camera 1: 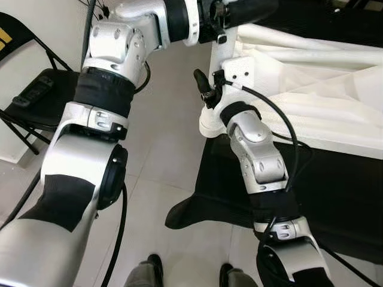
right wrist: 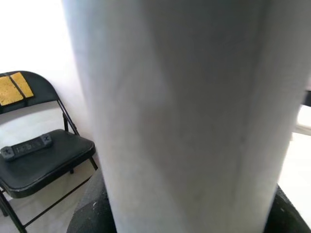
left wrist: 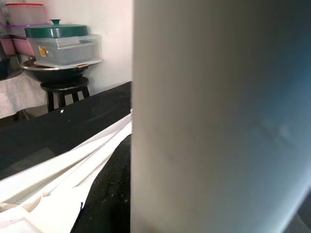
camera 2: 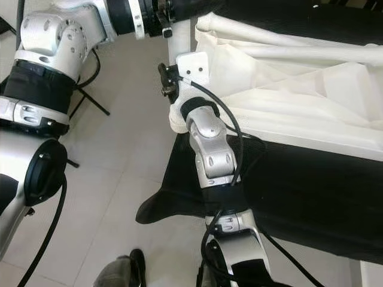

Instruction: Building children table

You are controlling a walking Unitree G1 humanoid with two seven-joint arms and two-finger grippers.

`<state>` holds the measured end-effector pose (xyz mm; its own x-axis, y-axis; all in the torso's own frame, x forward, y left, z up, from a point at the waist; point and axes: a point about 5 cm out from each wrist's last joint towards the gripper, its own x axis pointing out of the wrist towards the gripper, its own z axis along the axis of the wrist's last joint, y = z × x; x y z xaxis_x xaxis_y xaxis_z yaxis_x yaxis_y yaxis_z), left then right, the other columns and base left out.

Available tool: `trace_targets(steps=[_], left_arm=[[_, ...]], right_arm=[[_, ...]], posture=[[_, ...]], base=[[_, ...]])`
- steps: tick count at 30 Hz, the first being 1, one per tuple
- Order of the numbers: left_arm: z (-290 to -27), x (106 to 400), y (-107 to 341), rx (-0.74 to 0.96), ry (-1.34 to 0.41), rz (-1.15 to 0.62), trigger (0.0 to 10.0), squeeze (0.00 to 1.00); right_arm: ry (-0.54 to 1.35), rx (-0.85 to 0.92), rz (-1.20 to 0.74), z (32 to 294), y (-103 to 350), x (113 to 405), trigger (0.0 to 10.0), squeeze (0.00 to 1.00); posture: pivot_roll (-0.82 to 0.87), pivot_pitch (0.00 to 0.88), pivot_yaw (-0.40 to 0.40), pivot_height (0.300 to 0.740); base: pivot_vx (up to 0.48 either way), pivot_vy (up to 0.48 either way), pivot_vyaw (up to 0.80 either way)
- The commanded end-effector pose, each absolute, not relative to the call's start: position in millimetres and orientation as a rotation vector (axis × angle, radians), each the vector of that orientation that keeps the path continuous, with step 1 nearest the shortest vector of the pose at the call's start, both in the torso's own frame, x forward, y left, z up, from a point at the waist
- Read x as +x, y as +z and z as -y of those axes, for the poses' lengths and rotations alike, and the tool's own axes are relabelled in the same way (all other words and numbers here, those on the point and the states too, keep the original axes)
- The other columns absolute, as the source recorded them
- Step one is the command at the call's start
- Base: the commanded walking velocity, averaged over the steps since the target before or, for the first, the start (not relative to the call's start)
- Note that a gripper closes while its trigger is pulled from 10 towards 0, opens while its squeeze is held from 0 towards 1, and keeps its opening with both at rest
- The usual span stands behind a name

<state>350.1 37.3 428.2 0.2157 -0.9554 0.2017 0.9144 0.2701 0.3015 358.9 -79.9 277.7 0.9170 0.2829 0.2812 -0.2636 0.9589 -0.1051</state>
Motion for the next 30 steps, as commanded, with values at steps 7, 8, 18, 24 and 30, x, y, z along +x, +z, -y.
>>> trace_targets(steps=[7,8,18,24,30], left_arm=[[-22.7,338.7,433.3,0.128,-1.436,0.385,0.0,0.00],[-22.5,338.8,433.3,0.128,-1.435,0.384,0.0,0.00],[-22.1,338.8,433.2,0.126,-1.436,0.387,0.0,0.00],[-22.3,338.4,433.9,0.120,-1.439,0.397,0.0,0.00],[-22.1,338.4,433.8,0.120,-1.442,0.397,0.0,0.00]], right_arm=[[0.293,-0.072,0.191,98.9,269.4,378.7,10.0,0.00],[0.342,-0.085,0.205,100.3,274.9,382.2,10.0,0.98],[0.838,-0.104,0.288,95.6,314.3,389.7,10.0,1.00],[1.162,-0.116,0.201,82.7,309.3,386.0,10.0,0.00],[1.244,-0.082,0.190,79.5,304.4,386.4,0.0,0.00]], posture=[[-0.01,0.247,0.032,0.740],[-0.01,0.250,0.032,0.740],[-0.01,0.254,0.031,0.740],[-0.01,0.258,0.028,0.740],[-0.01,0.263,0.030,0.740]], base=[[0.000,0.000,0.00],[0.000,0.000,0.00],[0.000,0.000,0.00],[0.000,0.000,0.00],[0.000,0.000,0.00]])
